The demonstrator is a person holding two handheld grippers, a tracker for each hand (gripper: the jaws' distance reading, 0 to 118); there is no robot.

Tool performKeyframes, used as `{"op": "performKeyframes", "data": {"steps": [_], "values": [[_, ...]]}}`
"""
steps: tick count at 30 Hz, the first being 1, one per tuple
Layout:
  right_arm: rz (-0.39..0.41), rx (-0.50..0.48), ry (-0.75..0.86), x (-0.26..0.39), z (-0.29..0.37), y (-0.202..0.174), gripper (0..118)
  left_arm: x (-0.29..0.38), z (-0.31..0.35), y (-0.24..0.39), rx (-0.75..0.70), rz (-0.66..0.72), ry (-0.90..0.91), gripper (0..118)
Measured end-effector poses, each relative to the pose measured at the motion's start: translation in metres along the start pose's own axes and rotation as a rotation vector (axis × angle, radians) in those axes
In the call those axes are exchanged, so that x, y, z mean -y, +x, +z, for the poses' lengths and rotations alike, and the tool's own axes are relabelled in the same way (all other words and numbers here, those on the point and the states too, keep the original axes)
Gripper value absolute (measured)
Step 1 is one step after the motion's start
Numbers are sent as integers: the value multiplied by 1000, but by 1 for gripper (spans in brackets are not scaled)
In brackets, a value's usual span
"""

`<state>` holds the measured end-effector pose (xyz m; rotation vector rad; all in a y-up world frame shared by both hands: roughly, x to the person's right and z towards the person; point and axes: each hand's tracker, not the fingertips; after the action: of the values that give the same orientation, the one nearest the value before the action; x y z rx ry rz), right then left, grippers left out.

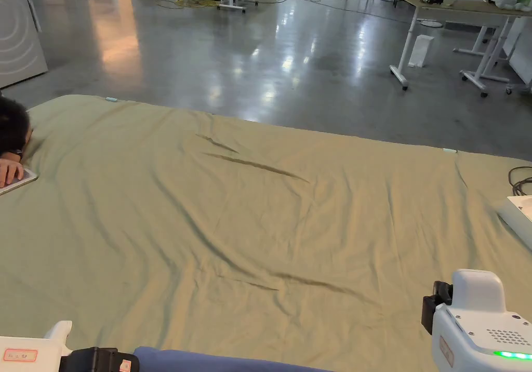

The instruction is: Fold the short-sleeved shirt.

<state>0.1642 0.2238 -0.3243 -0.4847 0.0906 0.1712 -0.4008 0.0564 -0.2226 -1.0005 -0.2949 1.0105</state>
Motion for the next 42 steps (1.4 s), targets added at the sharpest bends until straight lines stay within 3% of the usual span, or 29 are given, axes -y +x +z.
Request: {"op": "performKeyframes", "data": {"steps": [10,16,18,20,22,42], "values": [[21,-20,-19,3,-1,-13,0,29,-25,33,129,31,-64,68],[30,-32,-20,3,-1,-16,0,34,-28,55,62,-28,-99,62],[29,-34,-22,4,-1,-16,0,29,-29,51,-15,-83,-110,52],[27,-35,-24,4,-1,-15,0,32,-35,57,-119,-105,-119,14],[23,-36,-29,5,-1,-14,0,28,-39,45,-99,-71,-96,11],[-20,-41,-25,10,2,7,0,31,8,128,-313,-214,15,7]]}}
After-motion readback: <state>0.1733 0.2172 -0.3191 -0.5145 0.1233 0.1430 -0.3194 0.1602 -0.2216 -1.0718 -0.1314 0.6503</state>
